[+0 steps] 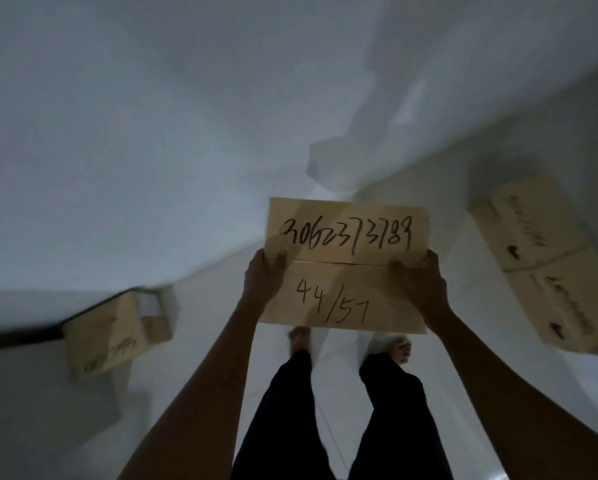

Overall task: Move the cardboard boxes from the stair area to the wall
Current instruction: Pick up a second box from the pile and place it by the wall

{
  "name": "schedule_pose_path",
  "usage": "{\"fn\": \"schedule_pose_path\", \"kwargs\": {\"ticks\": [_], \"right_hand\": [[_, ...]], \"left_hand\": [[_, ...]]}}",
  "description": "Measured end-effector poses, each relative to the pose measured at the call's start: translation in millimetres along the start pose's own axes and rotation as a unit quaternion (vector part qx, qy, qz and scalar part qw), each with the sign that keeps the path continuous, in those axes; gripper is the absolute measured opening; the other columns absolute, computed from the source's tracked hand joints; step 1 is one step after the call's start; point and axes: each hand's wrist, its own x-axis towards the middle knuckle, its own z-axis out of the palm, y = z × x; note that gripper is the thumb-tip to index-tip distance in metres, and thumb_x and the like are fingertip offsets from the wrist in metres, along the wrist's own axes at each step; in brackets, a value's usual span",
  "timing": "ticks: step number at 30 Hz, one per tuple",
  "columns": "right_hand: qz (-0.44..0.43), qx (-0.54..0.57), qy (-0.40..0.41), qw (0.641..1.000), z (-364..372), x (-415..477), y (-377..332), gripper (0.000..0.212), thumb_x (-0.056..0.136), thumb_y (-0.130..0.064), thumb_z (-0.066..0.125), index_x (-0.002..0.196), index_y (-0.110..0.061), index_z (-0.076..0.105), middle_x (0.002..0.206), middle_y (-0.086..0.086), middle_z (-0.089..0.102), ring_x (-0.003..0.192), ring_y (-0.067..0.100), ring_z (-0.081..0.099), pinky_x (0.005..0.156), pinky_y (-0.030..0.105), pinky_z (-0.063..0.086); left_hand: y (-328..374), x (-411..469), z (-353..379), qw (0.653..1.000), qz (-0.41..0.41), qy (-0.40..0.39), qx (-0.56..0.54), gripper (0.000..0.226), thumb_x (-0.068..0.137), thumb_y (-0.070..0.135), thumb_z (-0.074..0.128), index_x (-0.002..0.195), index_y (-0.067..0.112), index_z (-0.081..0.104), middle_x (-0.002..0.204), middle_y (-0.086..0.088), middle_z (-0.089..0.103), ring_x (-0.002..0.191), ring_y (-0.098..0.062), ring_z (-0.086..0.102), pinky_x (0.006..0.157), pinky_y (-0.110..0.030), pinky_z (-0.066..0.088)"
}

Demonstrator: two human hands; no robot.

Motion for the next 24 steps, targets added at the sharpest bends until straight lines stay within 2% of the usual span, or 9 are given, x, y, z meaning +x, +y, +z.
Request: {"fn": "schedule_pose_path", "kwargs": {"ticks": [4, 6, 8, 11, 13, 16, 20, 24], "right_hand": [[-0.024, -0.02, -0.041, 0.999, 78, -68, -43, 0.072, 0.088, -0.041, 0.065, 0.147, -0.021, 0.03, 0.139, 0.013, 0.053, 0.124, 0.04, 0.052, 0.102, 0.055, 0.044], [-0.041, -0.038, -0.06, 0.997, 113, -95, -55, 0.071, 0.09, -0.039, 0.065, 0.148, -0.02, 0.029, 0.139, 0.014, 0.054, 0.124, 0.041, 0.052, 0.102, 0.052, 0.044], [-0.068, -0.051, -0.094, 0.992, 149, -113, -64, 0.069, 0.09, -0.04, 0.066, 0.147, -0.02, 0.032, 0.139, 0.012, 0.055, 0.123, 0.039, 0.053, 0.099, 0.046, 0.045], [-0.102, -0.088, -0.142, 0.981, 206, -125, -75, 0.064, 0.088, -0.044, 0.067, 0.142, -0.024, 0.038, 0.134, 0.009, 0.058, 0.118, 0.038, 0.056, 0.097, 0.049, 0.049], [-0.113, -0.111, -0.143, 0.977, 244, -128, -77, 0.064, 0.088, -0.042, 0.067, 0.142, -0.024, 0.039, 0.134, 0.01, 0.059, 0.119, 0.037, 0.057, 0.096, 0.05, 0.049], [-0.122, -0.142, -0.139, 0.972, 304, -127, -73, 0.063, 0.088, -0.041, 0.068, 0.141, -0.023, 0.042, 0.133, 0.011, 0.06, 0.118, 0.037, 0.057, 0.095, 0.049, 0.049], [-0.126, -0.171, -0.145, 0.966, 402, -96, -55, 0.062, 0.087, -0.042, 0.069, 0.141, -0.023, 0.044, 0.132, 0.012, 0.06, 0.119, 0.039, 0.056, 0.097, 0.053, 0.048], [-0.135, -0.193, -0.14, 0.962, 507, -46, -19, 0.065, 0.086, -0.042, 0.07, 0.142, -0.022, 0.044, 0.136, 0.013, 0.058, 0.122, 0.039, 0.053, 0.098, 0.05, 0.046]], "left_hand": [[-75, -29, -92, 0.997, -0.024, 0.06, -0.05, 0.07, 0.081, 0.071, 0.046, 0.122, 0.014, 0.054, 0.113, -0.01, 0.068, 0.097, -0.031, 0.066, 0.084, -0.052, 0.057], [-111, -38, -125, 0.993, -0.041, 0.073, -0.079, 0.078, 0.077, 0.076, 0.044, 0.124, 0.015, 0.054, 0.113, -0.009, 0.068, 0.097, -0.03, 0.067, 0.082, -0.053, 0.058], [-147, -43, -152, 0.988, -0.059, 0.1, -0.098, 0.077, 0.079, 0.073, 0.043, 0.125, 0.012, 0.053, 0.112, -0.01, 0.067, 0.096, -0.03, 0.067, 0.083, -0.052, 0.058], [-199, -46, -182, 0.977, -0.079, 0.148, -0.133, 0.073, 0.081, 0.07, 0.045, 0.124, 0.012, 0.053, 0.113, -0.011, 0.066, 0.098, -0.029, 0.066, 0.084, -0.051, 0.058], [-238, -39, -194, 0.975, -0.08, 0.153, -0.142, 0.069, 0.083, 0.068, 0.046, 0.123, 0.012, 0.054, 0.113, -0.01, 0.066, 0.096, -0.026, 0.066, 0.082, -0.049, 0.059], [-295, -15, -208, 0.971, -0.076, 0.161, -0.159, 0.081, 0.075, 0.075, 0.045, 0.125, 0.012, 0.051, 0.112, -0.009, 0.066, 0.091, -0.022, 0.068, 0.074, -0.044, 0.062], [-375, 47, -219, 0.963, -0.083, 0.17, -0.194, 0.069, 0.083, 0.057, 0.06, 0.132, 0.013, 0.04, 0.118, -0.007, 0.06, 0.095, -0.022, 0.067, 0.073, -0.045, 0.062], [-462, 117, -212, 0.972, -0.065, 0.152, -0.169, 0.056, 0.084, 0.035, 0.07, 0.129, 0.016, 0.042, 0.12, 0.0, 0.056, 0.105, -0.017, 0.063, 0.071, -0.02, 0.055]]}}
